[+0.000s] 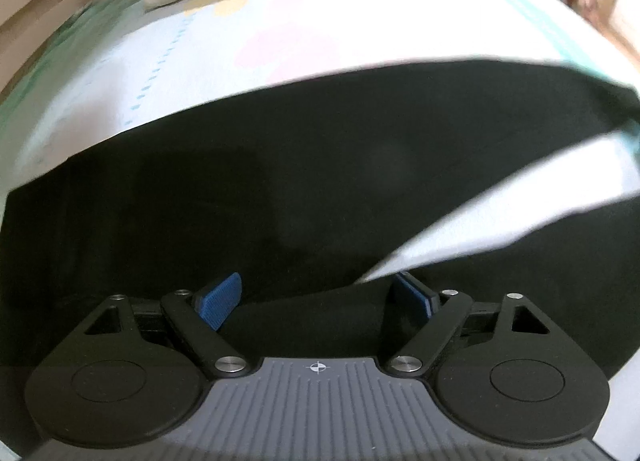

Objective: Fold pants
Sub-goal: 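Move the right tool toward the cuffs of the black pants legs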

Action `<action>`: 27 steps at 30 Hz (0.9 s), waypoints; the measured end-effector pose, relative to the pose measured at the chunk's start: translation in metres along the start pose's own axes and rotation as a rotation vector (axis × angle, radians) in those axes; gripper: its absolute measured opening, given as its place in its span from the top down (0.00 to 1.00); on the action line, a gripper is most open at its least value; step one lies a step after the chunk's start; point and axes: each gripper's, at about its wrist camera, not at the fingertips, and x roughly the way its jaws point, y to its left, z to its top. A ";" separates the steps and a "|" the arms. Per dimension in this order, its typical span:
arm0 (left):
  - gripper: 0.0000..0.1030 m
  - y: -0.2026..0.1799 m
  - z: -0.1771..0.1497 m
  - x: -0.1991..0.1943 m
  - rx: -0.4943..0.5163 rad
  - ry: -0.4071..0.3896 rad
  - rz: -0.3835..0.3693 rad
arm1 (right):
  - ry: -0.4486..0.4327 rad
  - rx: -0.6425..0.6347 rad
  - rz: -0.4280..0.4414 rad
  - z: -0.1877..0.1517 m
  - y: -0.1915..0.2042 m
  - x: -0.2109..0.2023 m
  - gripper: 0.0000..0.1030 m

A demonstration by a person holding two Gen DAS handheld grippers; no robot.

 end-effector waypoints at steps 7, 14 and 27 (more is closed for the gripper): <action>0.22 0.013 0.012 -0.004 -0.094 -0.052 0.017 | -0.017 -0.160 -0.051 -0.004 0.017 0.009 0.32; 0.22 0.003 0.009 0.011 -0.063 0.006 0.046 | 0.062 -0.201 -0.052 -0.005 0.009 0.040 0.28; 0.22 0.008 0.006 0.009 -0.048 0.006 0.044 | -0.190 -0.572 0.139 -0.042 0.057 -0.021 0.39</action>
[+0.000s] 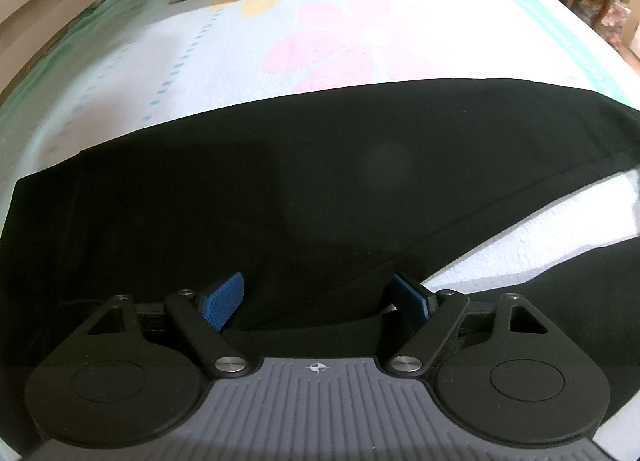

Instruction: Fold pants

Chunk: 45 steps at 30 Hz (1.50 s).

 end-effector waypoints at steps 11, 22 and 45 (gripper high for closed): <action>0.22 0.009 0.006 -0.004 -0.050 0.001 -0.035 | 0.144 0.039 -0.018 -0.020 -0.027 0.033 0.57; 0.22 -0.003 0.005 -0.001 0.006 -0.005 -0.034 | 0.131 0.345 -0.059 0.013 -0.086 0.053 0.50; 0.22 -0.002 -0.003 0.001 0.017 -0.002 -0.031 | 0.012 0.051 -0.302 0.027 -0.043 0.077 0.72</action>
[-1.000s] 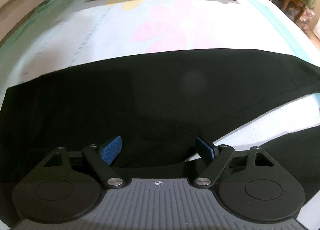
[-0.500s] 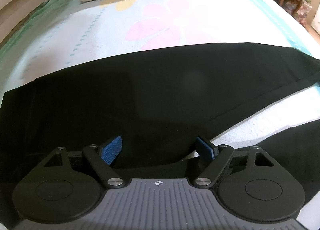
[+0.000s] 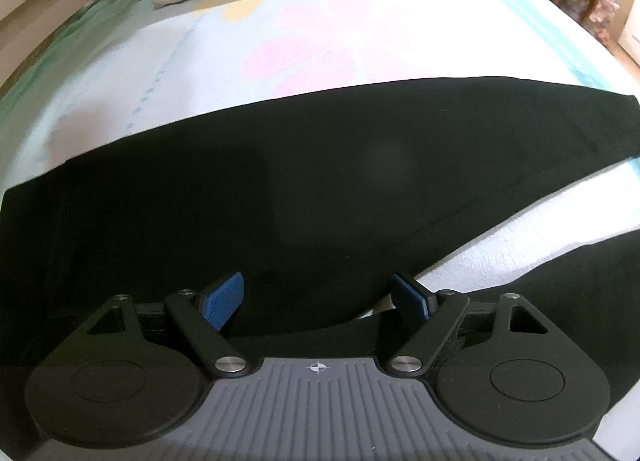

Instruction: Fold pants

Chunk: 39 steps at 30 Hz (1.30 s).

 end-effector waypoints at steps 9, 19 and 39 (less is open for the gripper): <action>0.20 -0.003 -0.001 0.010 0.045 0.012 0.003 | 0.094 -0.106 0.219 -0.030 0.036 -0.031 0.61; 0.28 -0.007 -0.017 -0.019 0.082 -0.049 0.003 | 0.040 0.189 0.249 -0.052 -0.049 -0.110 0.60; 0.28 -0.035 -0.089 -0.060 0.212 -0.037 -0.086 | 0.185 0.460 0.434 -0.182 -0.100 -0.163 0.60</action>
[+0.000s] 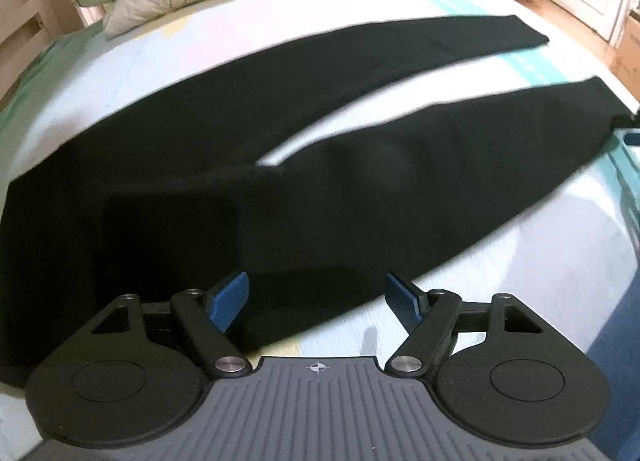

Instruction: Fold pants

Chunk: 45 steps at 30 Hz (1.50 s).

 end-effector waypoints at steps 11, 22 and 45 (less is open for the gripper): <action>0.28 -0.027 -0.010 0.001 0.050 0.023 -0.003 | 0.080 0.083 0.065 0.027 -0.001 0.027 0.91; 0.28 -0.038 -0.016 -0.009 0.110 -0.062 -0.015 | -0.016 0.145 0.134 0.064 0.038 -0.012 0.96; 0.93 -0.044 -0.020 0.008 0.166 -0.069 0.066 | -0.077 0.092 0.162 0.077 0.066 -0.036 0.96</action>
